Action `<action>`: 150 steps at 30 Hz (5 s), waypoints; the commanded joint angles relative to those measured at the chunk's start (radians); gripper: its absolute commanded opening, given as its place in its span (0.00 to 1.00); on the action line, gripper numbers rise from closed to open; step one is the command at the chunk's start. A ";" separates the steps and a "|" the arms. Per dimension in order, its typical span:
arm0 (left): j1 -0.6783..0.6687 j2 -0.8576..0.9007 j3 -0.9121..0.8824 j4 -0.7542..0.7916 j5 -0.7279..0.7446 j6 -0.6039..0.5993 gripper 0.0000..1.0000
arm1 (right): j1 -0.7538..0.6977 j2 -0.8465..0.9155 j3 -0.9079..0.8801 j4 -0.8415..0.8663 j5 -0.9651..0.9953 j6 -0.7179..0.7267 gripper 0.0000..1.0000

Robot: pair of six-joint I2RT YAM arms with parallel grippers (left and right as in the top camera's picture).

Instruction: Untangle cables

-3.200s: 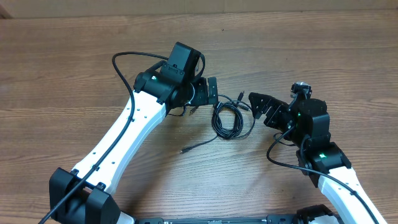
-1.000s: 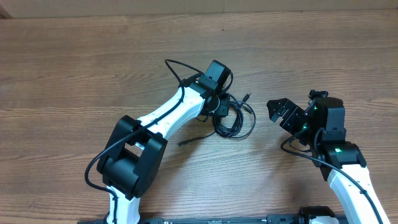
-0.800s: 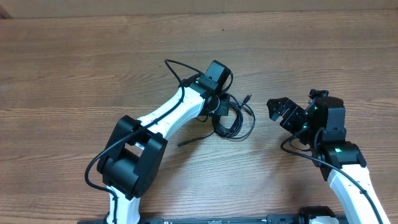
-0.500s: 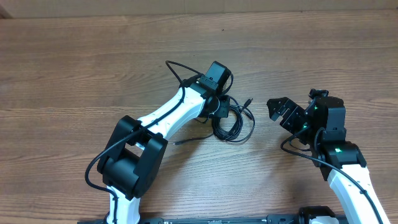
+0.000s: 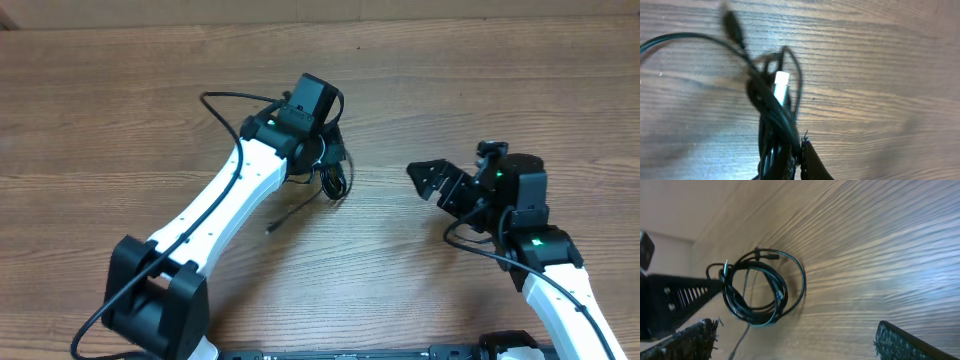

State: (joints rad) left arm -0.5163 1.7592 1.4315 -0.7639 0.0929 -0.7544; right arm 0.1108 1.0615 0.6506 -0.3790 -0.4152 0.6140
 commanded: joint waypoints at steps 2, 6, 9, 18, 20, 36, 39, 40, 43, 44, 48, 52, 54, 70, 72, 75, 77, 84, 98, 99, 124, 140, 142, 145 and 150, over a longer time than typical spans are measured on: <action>-0.005 -0.028 0.013 -0.008 -0.014 -0.165 0.04 | 0.064 0.047 0.025 0.006 -0.024 0.045 1.00; -0.005 -0.028 0.013 -0.006 -0.015 -0.171 0.04 | 0.098 0.118 0.025 0.006 -0.055 0.131 1.00; -0.004 -0.028 0.013 -0.006 -0.016 -0.170 0.04 | 0.114 0.179 0.025 0.007 -0.072 0.207 1.00; -0.003 -0.028 0.013 -0.029 -0.025 -0.079 0.73 | 0.114 0.252 0.025 0.117 -0.083 0.276 1.00; -0.003 -0.028 0.013 -0.037 -0.026 -0.071 1.00 | 0.114 0.252 0.025 0.135 -0.083 0.276 1.00; -0.001 -0.027 0.013 -0.076 -0.025 0.023 0.96 | 0.114 0.252 0.025 0.146 -0.076 0.276 1.00; 0.002 -0.028 0.013 -0.083 -0.026 0.043 0.94 | 0.114 0.252 0.025 0.146 -0.076 0.276 1.00; 0.004 -0.028 0.013 -0.084 -0.026 0.045 0.90 | 0.114 0.252 0.025 0.146 -0.076 0.276 1.00; 0.010 -0.028 0.013 -0.084 -0.025 0.040 0.83 | 0.114 0.252 0.025 0.146 -0.076 0.276 1.00; 0.012 -0.028 0.013 -0.085 -0.025 0.023 0.81 | 0.114 0.252 0.025 0.146 -0.076 0.276 1.00; 0.003 -0.006 -0.003 -0.092 -0.115 0.021 0.69 | 0.114 0.252 0.025 0.146 -0.076 0.276 1.00; -0.003 0.042 -0.014 -0.091 -0.118 0.006 0.69 | 0.114 0.252 0.025 0.146 -0.076 0.276 1.00; -0.004 0.087 -0.014 -0.080 -0.119 0.006 0.70 | 0.114 0.252 0.025 0.146 -0.076 0.276 1.00; -0.004 0.216 -0.018 -0.122 -0.208 -0.194 0.47 | 0.114 0.252 0.025 0.146 -0.076 0.276 1.00; -0.004 0.216 -0.023 -0.118 -0.242 -0.214 0.45 | 0.114 0.252 0.025 0.146 -0.076 0.277 1.00; -0.004 0.216 -0.041 -0.085 -0.257 -0.227 0.42 | 0.114 0.252 0.025 0.146 -0.076 0.276 1.00; -0.004 0.216 -0.066 -0.032 -0.257 -0.227 0.38 | 0.114 0.252 0.025 0.142 -0.077 0.276 1.00; 0.000 0.216 -0.072 0.013 -0.261 -0.226 0.12 | 0.114 0.252 0.025 0.110 -0.076 0.276 1.00; 0.003 0.213 -0.072 0.008 -0.259 -0.245 0.04 | 0.114 0.252 0.025 0.071 -0.076 0.276 1.00; 0.006 0.209 -0.072 0.004 -0.257 -0.260 0.04 | 0.114 0.252 0.025 0.071 -0.076 0.276 1.00; 0.034 -0.072 -0.037 -0.190 -0.134 -0.802 0.04 | 0.121 0.252 0.025 0.071 -0.321 0.330 0.96; 0.034 -0.094 -0.037 -0.189 -0.099 -0.701 0.04 | 0.366 0.254 0.025 0.169 -0.206 0.629 0.68; 0.034 -0.095 -0.037 -0.185 -0.099 -0.686 0.04 | 0.391 0.256 0.025 0.169 -0.170 0.713 0.67; 0.034 -0.096 -0.037 -0.161 -0.083 -0.652 0.04 | 0.414 0.264 0.025 0.169 -0.134 0.834 0.67; 0.032 -0.095 -0.037 -0.127 -0.056 -0.601 0.04 | 0.428 0.286 0.025 0.226 -0.108 0.984 0.67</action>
State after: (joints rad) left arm -0.4862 1.7035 1.3705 -0.9020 0.0113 -1.4185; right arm 0.5293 1.3296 0.6533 -0.1883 -0.5678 1.4544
